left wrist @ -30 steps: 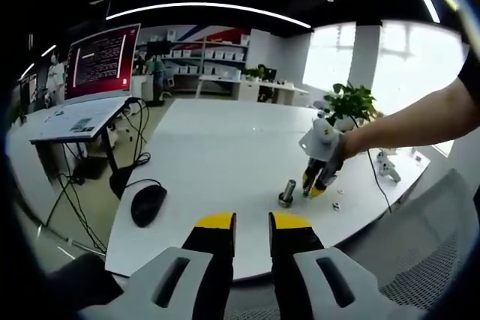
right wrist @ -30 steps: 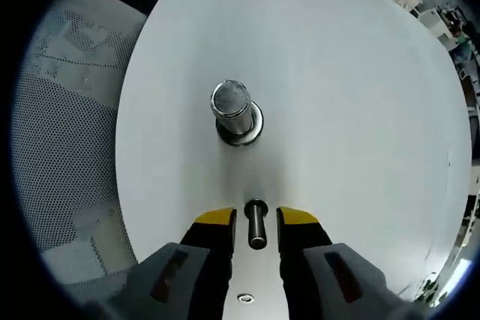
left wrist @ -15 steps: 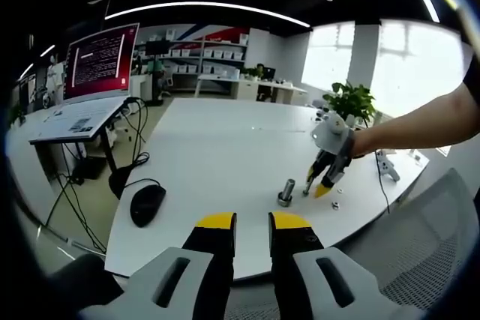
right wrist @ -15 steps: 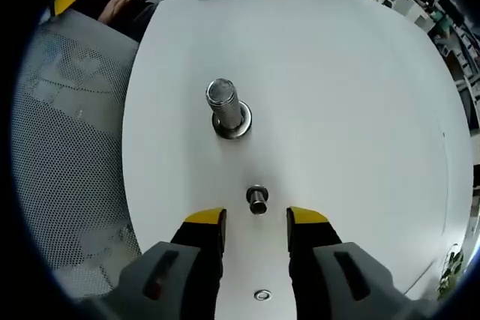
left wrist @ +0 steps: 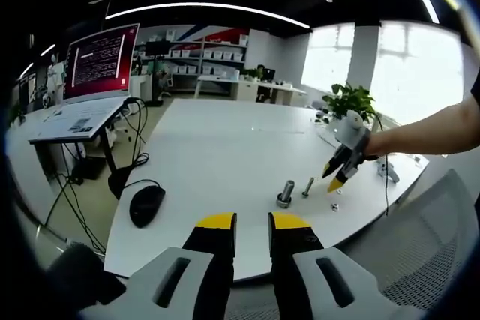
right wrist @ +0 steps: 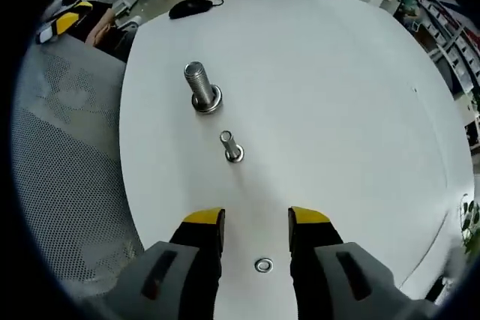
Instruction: Place the washer onto the threaded stud by aligning its center hole with the stud, sliding it down to the base, and recovering from edge contact or off-axis alignment until the washer reaches the visible bottom stop.
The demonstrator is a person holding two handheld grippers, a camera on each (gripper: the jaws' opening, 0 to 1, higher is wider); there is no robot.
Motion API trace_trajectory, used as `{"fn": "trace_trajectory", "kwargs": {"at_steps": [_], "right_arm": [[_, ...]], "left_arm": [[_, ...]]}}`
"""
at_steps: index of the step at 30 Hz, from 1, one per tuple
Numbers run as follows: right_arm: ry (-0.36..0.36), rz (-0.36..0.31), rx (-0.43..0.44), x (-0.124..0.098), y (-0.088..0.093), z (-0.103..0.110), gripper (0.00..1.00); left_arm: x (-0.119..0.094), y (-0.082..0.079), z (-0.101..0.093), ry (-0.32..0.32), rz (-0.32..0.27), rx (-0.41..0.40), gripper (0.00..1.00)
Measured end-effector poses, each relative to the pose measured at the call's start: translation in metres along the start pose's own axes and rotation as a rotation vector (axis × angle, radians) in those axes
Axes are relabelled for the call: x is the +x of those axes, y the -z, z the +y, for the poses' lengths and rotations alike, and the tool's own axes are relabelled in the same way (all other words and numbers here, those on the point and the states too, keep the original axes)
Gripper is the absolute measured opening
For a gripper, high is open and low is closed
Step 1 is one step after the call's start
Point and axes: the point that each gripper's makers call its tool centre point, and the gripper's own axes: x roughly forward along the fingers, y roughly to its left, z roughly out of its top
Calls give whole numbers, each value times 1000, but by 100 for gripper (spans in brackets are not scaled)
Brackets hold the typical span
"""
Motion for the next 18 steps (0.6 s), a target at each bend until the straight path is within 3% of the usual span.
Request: {"fn": "trace_trajectory", "kwargs": {"at_steps": [6,18], "right_arm": [[25,0,44,-10,24,-3,36],[48,-19,126,-12,50,-3,35]], "left_arm": [[0,1,0,1,6,4,14],[0,0,-1,2,4,3,14]]}}
